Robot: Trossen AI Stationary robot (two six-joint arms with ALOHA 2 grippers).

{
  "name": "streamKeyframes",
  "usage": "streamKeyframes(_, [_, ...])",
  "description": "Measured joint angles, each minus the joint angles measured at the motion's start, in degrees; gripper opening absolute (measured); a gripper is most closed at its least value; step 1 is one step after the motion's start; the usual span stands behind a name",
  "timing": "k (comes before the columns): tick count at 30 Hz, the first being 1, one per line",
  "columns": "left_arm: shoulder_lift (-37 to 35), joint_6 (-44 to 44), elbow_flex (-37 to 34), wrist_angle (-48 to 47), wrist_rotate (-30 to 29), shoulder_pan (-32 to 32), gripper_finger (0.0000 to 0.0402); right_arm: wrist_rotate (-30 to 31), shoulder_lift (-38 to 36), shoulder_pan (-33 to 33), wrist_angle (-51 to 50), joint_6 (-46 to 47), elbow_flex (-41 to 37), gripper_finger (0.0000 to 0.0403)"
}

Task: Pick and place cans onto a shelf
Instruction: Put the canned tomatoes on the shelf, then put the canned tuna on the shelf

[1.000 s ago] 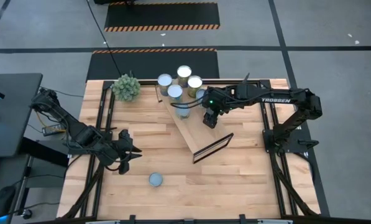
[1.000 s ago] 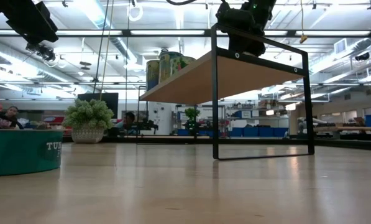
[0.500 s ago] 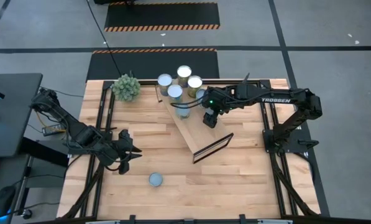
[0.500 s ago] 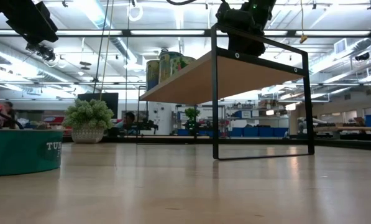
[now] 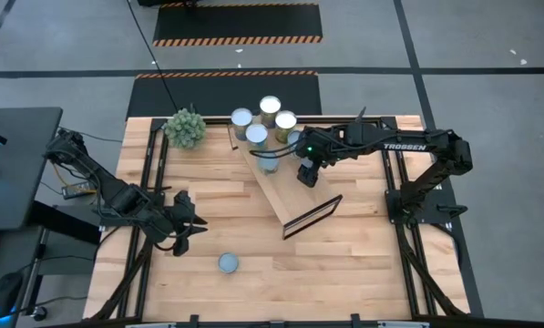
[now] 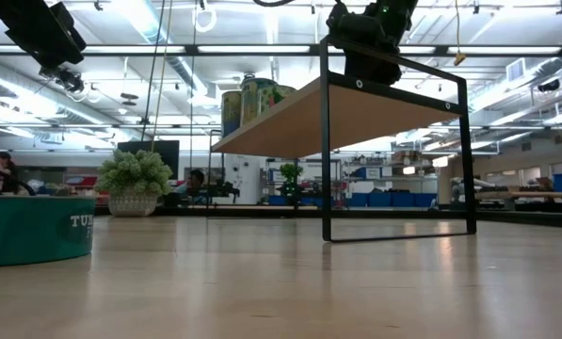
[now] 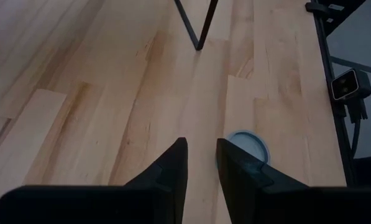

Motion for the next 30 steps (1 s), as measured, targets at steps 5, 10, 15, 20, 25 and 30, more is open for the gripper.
streamKeyframes(5, [0.0, 0.0, 0.0, 0.0, 0.0, 0.0, 0.0092, -0.5, -0.2, 0.0, -0.2, -1.1, 0.8, 0.0346])
streamKeyframes(10, [0.0, 0.0, 0.0, 0.0, 0.0, 0.0, 0.0092, 0.5, -0.2, 0.0, -0.9, -1.3, 2.5, 0.0356])
streamKeyframes(15, [0.0, -0.1, 0.0, 0.0, 0.0, 0.0, 0.0092, 2.0, -0.2, 0.0, -2.0, -1.7, 4.8, 0.038])
streamKeyframes(20, [0.0, -0.1, 0.0, 0.0, 0.5, 0.0, 0.0092, 2.0, -0.2, 0.0, -3.1, -1.7, 6.4, 0.0396])
streamKeyframes(25, [0.0, -0.1, 0.0, 0.0, 4.5, 0.0, 0.0092, 2.0, -0.2, 0.2, -6.4, -1.0, 9.1, 0.0399])
streamKeyframes(30, [0.4, -3.1, 0.0, 0.1, 8.9, 0.0, 0.0092, 1.9, -0.2, 2.1, -10.2, 0.9, 12.2, 0.0396])
